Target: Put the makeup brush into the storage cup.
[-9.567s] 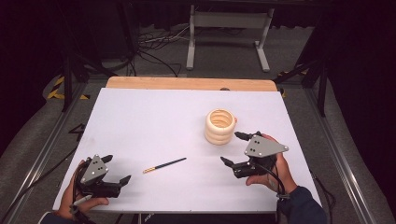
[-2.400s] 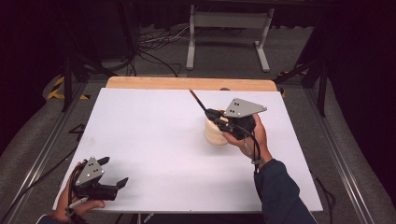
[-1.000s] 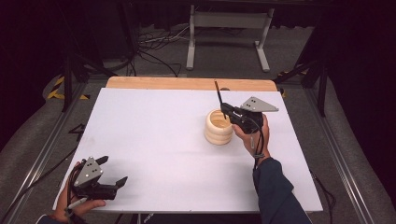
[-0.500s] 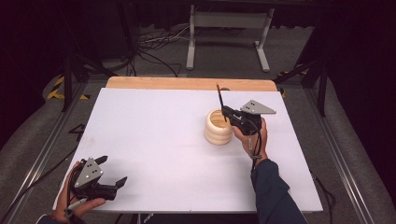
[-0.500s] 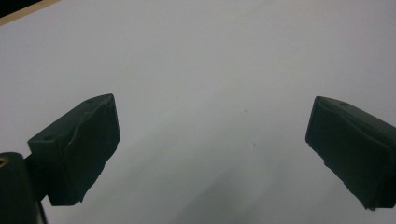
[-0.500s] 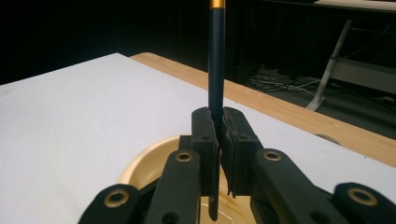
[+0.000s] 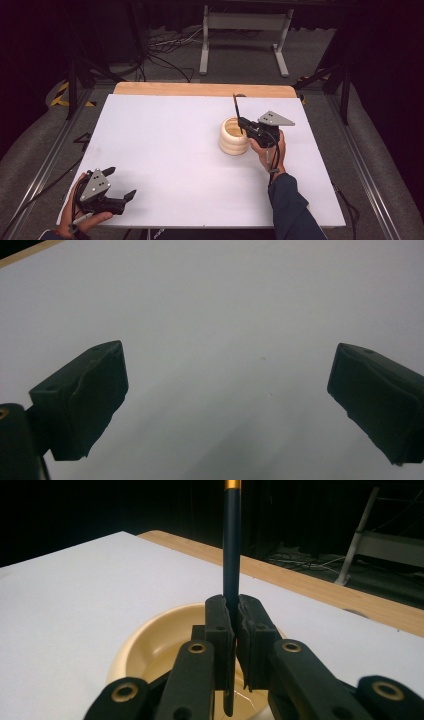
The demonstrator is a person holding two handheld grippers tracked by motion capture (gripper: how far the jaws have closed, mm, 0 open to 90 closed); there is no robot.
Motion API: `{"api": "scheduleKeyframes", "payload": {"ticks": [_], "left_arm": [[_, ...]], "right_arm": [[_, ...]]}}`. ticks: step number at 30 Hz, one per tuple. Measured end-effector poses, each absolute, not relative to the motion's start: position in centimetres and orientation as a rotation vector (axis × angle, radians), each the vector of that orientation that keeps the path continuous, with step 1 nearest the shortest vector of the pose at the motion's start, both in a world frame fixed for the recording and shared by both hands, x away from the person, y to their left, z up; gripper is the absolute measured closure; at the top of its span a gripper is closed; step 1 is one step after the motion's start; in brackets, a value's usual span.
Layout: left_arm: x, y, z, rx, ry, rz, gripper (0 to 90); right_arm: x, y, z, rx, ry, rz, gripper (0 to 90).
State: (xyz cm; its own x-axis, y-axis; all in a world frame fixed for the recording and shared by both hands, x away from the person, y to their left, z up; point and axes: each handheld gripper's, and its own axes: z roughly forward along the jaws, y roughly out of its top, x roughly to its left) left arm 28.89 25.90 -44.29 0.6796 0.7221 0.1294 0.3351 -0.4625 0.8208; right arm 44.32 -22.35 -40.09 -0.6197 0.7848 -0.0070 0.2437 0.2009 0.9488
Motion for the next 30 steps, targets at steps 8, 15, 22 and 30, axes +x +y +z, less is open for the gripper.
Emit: {"api": "scheduleKeyframes", "payload": {"ticks": [8, 15, 22, 30], "left_arm": [[28.91, 25.86, -44.31, 2.079, 0.812, 0.600, 3.9], [28.89, 25.83, -44.32, 2.077, 0.817, 0.598, 3.9], [28.90, 25.77, -44.36, 2.080, 0.816, 0.594, 3.9], [28.94, 25.78, -44.39, 2.082, 0.816, 0.595, 3.9]], "right_arm": [[44.15, -22.38, -40.27, 0.958, 1.987, 1.423, 84.5], [43.88, -22.30, -40.25, 0.949, 1.992, 1.411, 84.4], [43.76, -22.31, -40.44, 0.960, 1.989, 1.407, 84.4], [43.77, -22.33, -40.42, 0.962, 1.989, 1.403, 84.4]]}}
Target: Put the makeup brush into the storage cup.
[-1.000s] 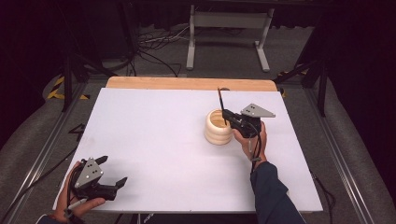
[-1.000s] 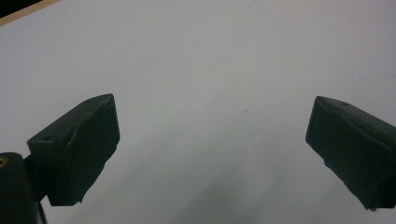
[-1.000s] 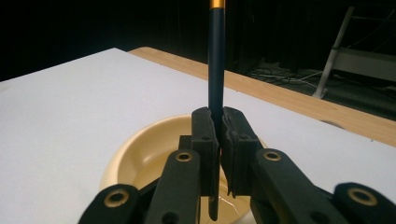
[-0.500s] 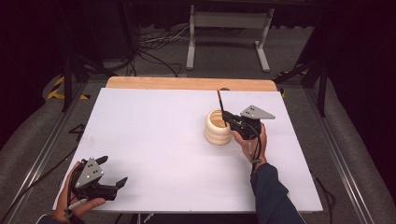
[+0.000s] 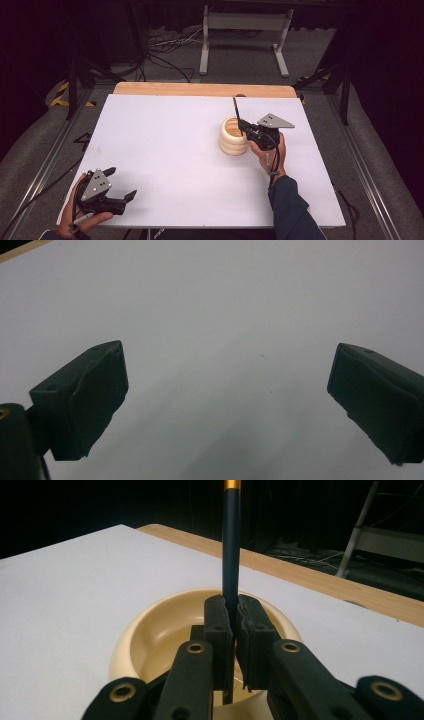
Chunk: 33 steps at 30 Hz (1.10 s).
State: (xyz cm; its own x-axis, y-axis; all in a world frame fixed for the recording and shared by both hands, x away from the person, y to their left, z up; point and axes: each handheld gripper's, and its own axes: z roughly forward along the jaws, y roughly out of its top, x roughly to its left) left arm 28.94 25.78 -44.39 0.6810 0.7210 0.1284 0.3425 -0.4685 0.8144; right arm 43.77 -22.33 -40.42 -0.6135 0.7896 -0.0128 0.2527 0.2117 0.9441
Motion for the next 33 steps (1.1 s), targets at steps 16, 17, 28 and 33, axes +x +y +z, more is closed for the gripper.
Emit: {"api": "scheduleKeyframes", "payload": {"ticks": [16, 17, 28, 33], "left_arm": [[28.9, 25.7, -44.4, 2.086, 0.818, 0.587, 3.9], [28.9, 25.7, -44.4, 2.086, 0.817, 0.586, 3.9], [28.9, 25.7, -44.4, 2.086, 0.818, 0.586, 3.8], [28.9, 25.7, -44.4, 2.087, 0.820, 0.583, 3.9]], "right_arm": [[43.8, -22.6, -40.3, 0.970, 1.972, 1.418, 74.2], [43.7, -22.7, -40.3, 0.969, 1.972, 1.419, 74.5], [43.5, -22.8, -39.8, 0.952, 1.959, 1.411, 65.3], [43.3, -22.9, -39.4, 0.948, 1.948, 1.399, 57.5]]}}
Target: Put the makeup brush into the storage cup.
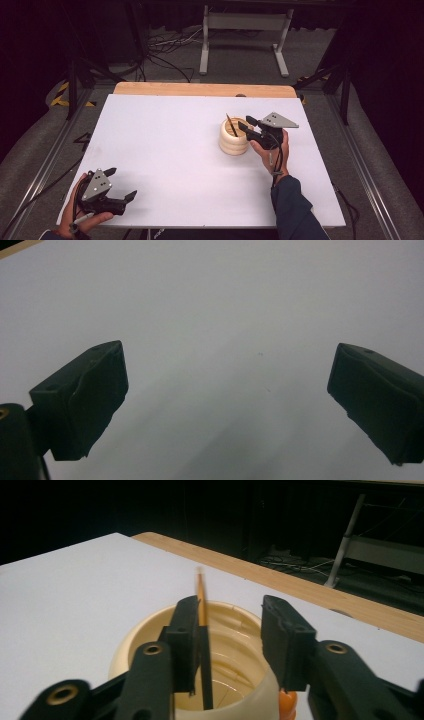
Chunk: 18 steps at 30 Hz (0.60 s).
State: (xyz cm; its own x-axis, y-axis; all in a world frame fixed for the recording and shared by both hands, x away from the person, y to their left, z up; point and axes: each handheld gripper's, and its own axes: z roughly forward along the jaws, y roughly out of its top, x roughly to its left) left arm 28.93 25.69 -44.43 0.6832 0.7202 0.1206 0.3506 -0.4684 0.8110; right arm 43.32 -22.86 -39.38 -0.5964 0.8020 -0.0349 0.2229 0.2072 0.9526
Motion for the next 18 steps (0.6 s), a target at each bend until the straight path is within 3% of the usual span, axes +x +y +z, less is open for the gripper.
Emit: {"api": "scheduleKeyframes", "payload": {"ticks": [18], "left_arm": [[28.99, 25.63, -44.44, 2.102, 0.815, 0.588, 4.1]], "right_arm": [[43.07, -22.88, -38.35, 0.947, 1.916, 1.355, 27.4]]}}
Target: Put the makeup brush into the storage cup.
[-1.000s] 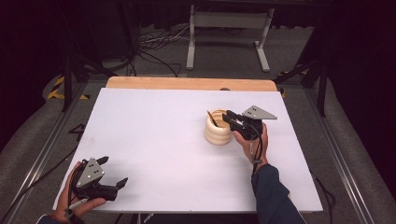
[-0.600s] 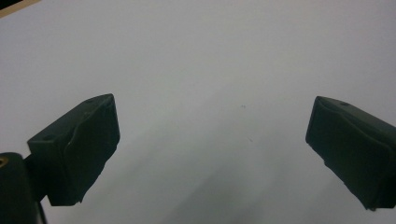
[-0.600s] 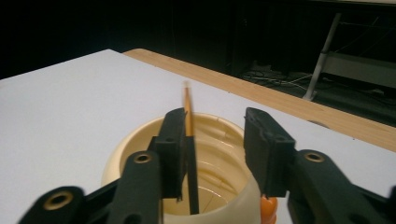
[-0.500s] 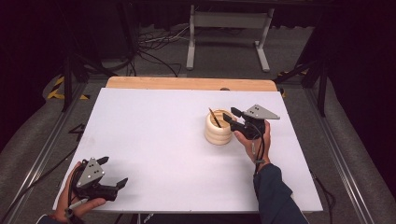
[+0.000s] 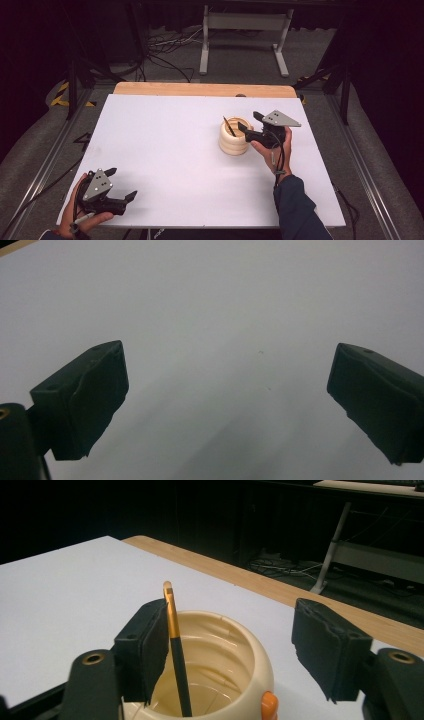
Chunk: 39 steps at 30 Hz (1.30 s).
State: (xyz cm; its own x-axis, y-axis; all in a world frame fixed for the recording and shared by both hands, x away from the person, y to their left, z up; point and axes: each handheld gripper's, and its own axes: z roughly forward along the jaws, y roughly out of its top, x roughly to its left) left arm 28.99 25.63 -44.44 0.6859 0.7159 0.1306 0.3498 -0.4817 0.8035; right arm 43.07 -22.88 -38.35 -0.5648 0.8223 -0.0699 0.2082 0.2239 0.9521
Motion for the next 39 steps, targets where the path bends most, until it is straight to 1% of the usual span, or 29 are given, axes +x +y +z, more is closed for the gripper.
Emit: {"api": "scheduleKeyframes", "payload": {"ticks": [1, 4, 7, 9, 12, 16, 18, 25, 35, 39], "left_arm": [[29.0, 25.6, -44.5, 2.099, 0.819, 0.587, 4.1], [28.9, 25.6, -44.4, 2.097, 0.819, 0.589, 4.1], [29.0, 25.6, -44.5, 2.099, 0.817, 0.586, 4.2], [28.9, 25.6, -44.4, 2.099, 0.819, 0.587, 4.1], [29.0, 25.6, -44.4, 2.098, 0.817, 0.585, 4.1], [29.0, 25.6, -44.4, 2.099, 0.817, 0.586, 4.1], [29.0, 25.6, -44.5, 2.099, 0.817, 0.585, 4.1], [29.0, 25.6, -44.5, 2.096, 0.818, 0.576, 4.1], [29.0, 25.6, -44.5, 2.103, 0.820, 0.576, 4.0], [29.0, 25.6, -44.5, 2.106, 0.820, 0.580, 4.0]], "right_arm": [[43.1, -22.9, -38.3, 0.947, 1.916, 1.355, 27.4], [43.0, -22.6, -38.3, 0.941, 1.916, 1.347, 23.0], [43.0, -22.5, -38.3, 0.938, 1.918, 1.358, 21.5], [43.1, -22.5, -38.3, 0.947, 1.909, 1.355, 15.6], [43.1, -22.5, -38.3, 0.959, 1.904, 1.341, 11.9], [43.1, -22.6, -38.2, 0.961, 1.898, 1.335, 9.4], [43.1, -22.6, -38.2, 0.962, 1.901, 1.343, 5.9], [43.0, -22.6, -37.9, 0.959, 1.890, 1.317, 4.0], [42.6, -22.6, -37.4, 0.945, 1.869, 1.307, 4.0], [42.4, -22.5, -37.1, 0.926, 1.885, 1.295, 2.2]]}}
